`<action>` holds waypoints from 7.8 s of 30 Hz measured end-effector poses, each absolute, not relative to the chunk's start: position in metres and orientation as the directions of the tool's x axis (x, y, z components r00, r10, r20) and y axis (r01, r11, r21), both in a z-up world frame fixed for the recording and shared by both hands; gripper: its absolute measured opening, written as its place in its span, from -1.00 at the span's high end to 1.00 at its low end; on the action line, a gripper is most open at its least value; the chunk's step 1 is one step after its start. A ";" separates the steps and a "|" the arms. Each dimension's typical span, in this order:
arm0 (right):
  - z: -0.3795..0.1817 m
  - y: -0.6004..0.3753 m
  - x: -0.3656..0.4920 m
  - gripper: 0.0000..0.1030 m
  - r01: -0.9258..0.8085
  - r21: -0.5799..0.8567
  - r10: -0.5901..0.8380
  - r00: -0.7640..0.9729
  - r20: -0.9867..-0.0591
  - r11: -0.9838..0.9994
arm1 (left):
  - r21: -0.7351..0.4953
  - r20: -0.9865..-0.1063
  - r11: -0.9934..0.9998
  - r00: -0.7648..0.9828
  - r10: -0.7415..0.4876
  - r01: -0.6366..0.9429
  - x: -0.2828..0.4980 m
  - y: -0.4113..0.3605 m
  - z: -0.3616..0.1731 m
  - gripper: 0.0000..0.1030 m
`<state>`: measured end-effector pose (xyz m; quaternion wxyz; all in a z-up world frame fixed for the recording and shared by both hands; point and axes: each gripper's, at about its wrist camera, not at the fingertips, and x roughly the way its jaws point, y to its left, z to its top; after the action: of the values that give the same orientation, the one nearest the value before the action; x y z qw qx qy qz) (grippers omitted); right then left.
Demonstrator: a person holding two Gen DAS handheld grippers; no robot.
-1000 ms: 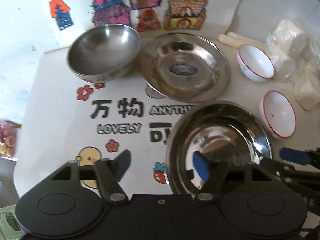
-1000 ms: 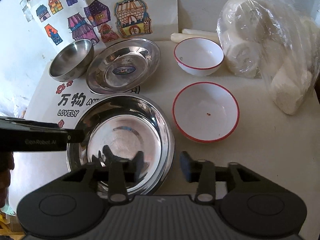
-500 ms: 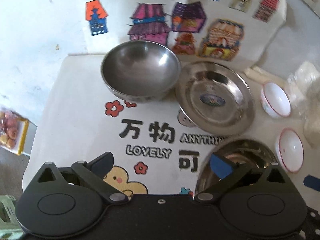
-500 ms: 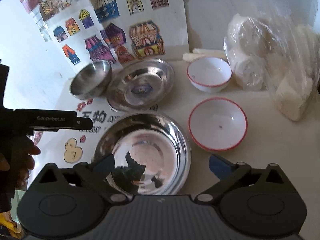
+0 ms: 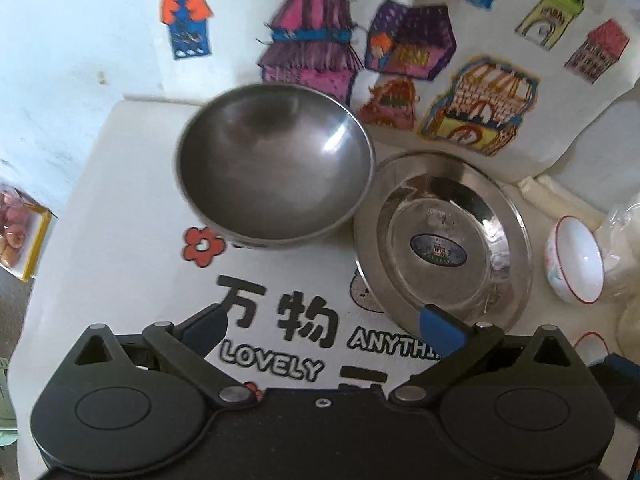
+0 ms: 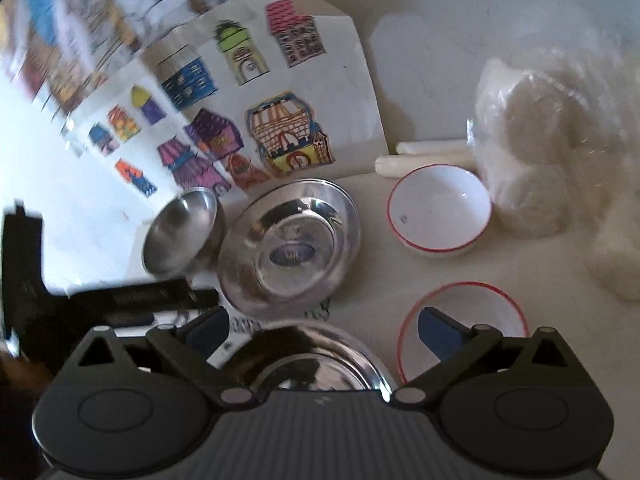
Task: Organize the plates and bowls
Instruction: 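Move both tools to the rim of the blue-labeled steel plate, then close both grippers on the blue-labeled plate rim and lift it, then lower the blue-labeled plate into the large steel dish and open both grippers, then move both tools to the rim of the small steel bowl, then close both grippers on the small steel bowl rim and lift it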
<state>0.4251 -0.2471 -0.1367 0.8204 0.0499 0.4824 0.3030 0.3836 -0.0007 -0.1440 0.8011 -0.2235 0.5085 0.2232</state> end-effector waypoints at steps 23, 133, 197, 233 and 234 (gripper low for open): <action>-0.182 -0.206 0.478 -0.16 -0.334 0.407 0.500 0.273 -0.822 0.850 | -0.148 -0.932 0.710 0.337 0.133 -0.689 0.403 0.006 -0.174 -0.77; -0.176 -0.300 0.334 0.41 -0.318 0.345 0.439 0.295 -0.849 0.883 | -0.182 -0.936 0.961 0.338 -0.103 -0.211 0.320 -0.076 -0.120 0.42; -0.185 -0.086 0.433 -0.80 -0.468 0.155 0.388 0.457 -0.801 0.870 | -0.122 -0.899 0.874 0.426 0.103 -0.470 0.403 0.158 -0.150 -0.98; -0.126 -0.173 0.334 0.54 -0.453 0.232 0.442 0.438 -0.783 0.861 | -0.347 -0.794 0.927 0.570 -0.210 -0.143 0.315 0.050 -0.080 0.66; -0.120 -0.188 0.328 0.54 -0.439 0.227 0.432 0.450 -0.781 0.869 | -0.354 -0.792 0.928 0.565 -0.233 -0.113 0.314 0.037 -0.077 0.66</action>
<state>0.3280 -0.1883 -0.1204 0.8516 -0.0037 0.4577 0.2554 0.3141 0.0370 -0.0766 0.8648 -0.1861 0.4650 -0.0345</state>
